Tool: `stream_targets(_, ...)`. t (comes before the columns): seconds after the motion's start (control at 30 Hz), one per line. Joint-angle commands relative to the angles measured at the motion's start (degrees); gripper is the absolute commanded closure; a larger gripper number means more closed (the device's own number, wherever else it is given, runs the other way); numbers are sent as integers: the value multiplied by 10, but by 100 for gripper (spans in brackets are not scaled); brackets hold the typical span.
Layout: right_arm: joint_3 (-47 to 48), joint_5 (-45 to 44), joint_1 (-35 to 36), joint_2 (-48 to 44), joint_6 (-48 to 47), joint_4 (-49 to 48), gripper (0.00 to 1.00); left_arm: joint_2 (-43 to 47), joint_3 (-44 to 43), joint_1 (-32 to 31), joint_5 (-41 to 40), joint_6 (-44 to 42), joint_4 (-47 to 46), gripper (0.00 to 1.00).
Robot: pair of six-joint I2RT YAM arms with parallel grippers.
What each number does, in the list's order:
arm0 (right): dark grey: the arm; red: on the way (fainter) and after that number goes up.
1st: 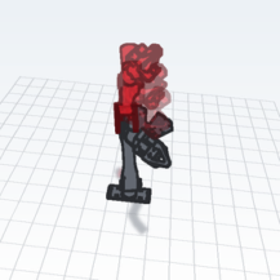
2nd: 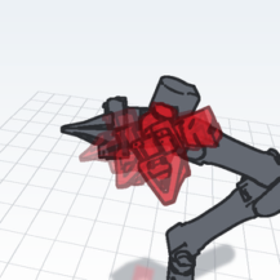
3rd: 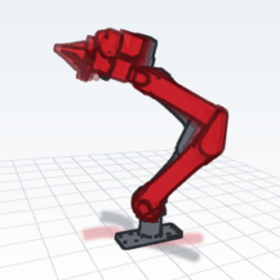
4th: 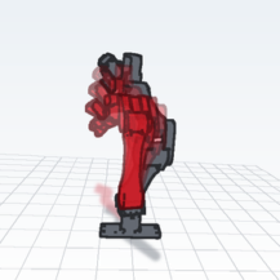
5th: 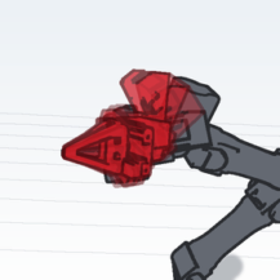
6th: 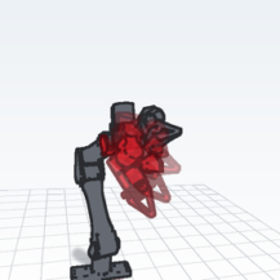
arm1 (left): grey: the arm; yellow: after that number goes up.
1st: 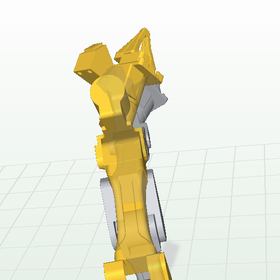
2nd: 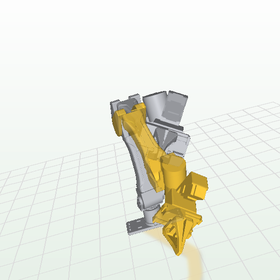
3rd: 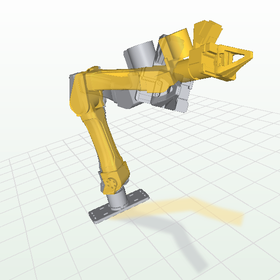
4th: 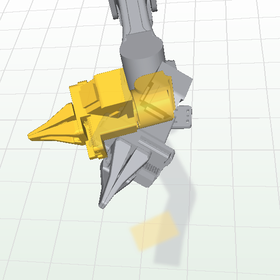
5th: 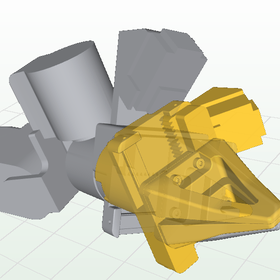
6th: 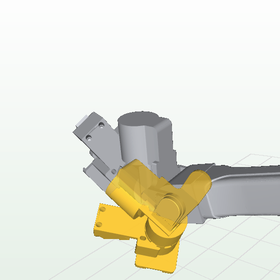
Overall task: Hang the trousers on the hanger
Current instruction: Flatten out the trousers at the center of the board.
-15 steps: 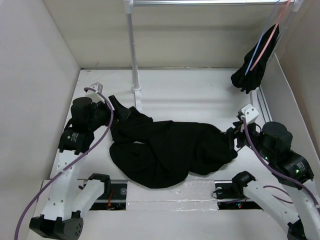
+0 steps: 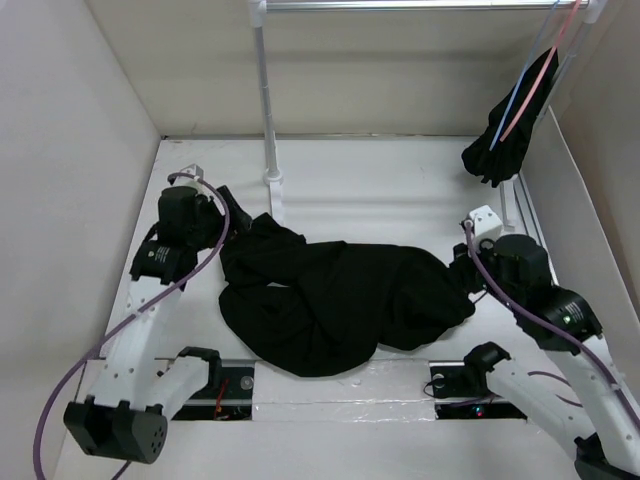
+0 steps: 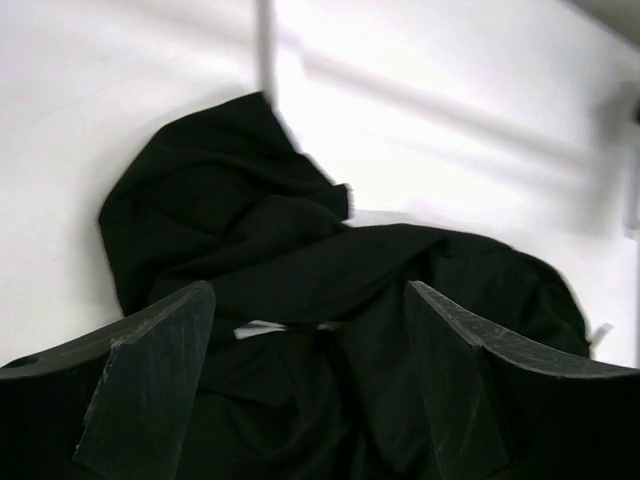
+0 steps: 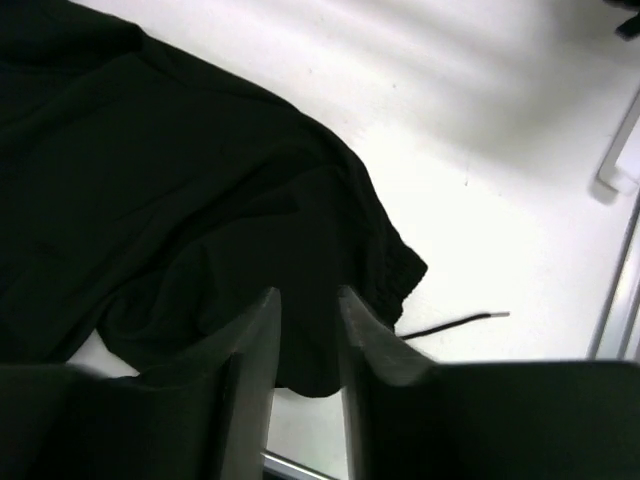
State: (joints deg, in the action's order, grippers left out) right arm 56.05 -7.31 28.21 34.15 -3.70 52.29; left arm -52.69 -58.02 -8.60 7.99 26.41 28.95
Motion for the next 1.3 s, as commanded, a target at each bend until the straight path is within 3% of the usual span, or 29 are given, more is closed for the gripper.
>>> stream_targets(0.0, -11, -48, 4, 45, 54, -15, 63, -57, 33, 2, -70, 10, 16, 26)
stream_targets(0.03, -16, -46, -2, 60, 62, -35, 48, -69, 41, 2, -72, 15, 9, 25)
stream_targets(0.1, -48, -43, -17, 93, 84, -68, 36, -106, 56, 2, -69, 24, -16, 18)
stream_targets(0.17, -78, -28, -54, 121, 98, -129, 29, -150, 62, 2, -59, 32, -37, 17)
stream_targets(0.27, -142, 5, -121, 148, 117, -188, 27, -214, 55, -4, -46, 43, -69, 16)
stream_targets(0.33, -192, 25, -203, 159, 119, -234, 27, -239, 51, -13, -52, 43, -78, 17)
stream_targets(0.4, -219, 51, -293, 161, 115, -260, 31, -271, 48, -19, -68, 41, -83, 17)
stream_targets(0.53, -256, 94, -390, 191, 106, -312, 33, -312, 56, -19, -68, 36, -111, 18)
stream_targets(0.67, -265, 149, -422, 284, 105, -351, 32, -350, 67, -19, -59, 39, -143, 25)
stream_targets(0.8, -273, 242, -427, 379, 116, -431, 34, -367, 63, -19, -55, 37, -154, 43)
stream_targets(0.83, -264, 238, -427, 391, 113, -433, 35, -369, 62, -19, -54, 36, -156, 48)
stream_targets(0.87, -263, 251, -427, 402, 109, -445, 36, -373, 60, -19, -54, 38, -159, 63)
stream_targets(0.93, -269, 297, -435, 406, 115, -471, 45, -376, 59, -19, -47, 41, -165, 79)
stream_targets(0.97, -269, 308, -440, 407, 122, -478, 49, -377, 56, -19, -46, 43, -165, 99)
stream_targets(1.0, -267, 326, -440, 412, 121, -485, 63, -376, 54, -19, -47, 47, -163, 100)
stream_targets(1.07, -256, 339, -440, 420, 107, -503, 75, -359, 45, -19, -46, 54, -159, 100)
stream_targets(1.1, -248, 350, -440, 431, 98, -498, 88, -350, 39, -19, -45, 56, -156, 100)
stream_targets(1.13, -230, 353, -440, 432, 77, -484, 95, -337, 34, -19, -46, 58, -152, 100)
stream_targets(1.27, -215, 346, -440, 357, 54, -433, 100, -243, -22, -19, -72, 65, -95, 100)
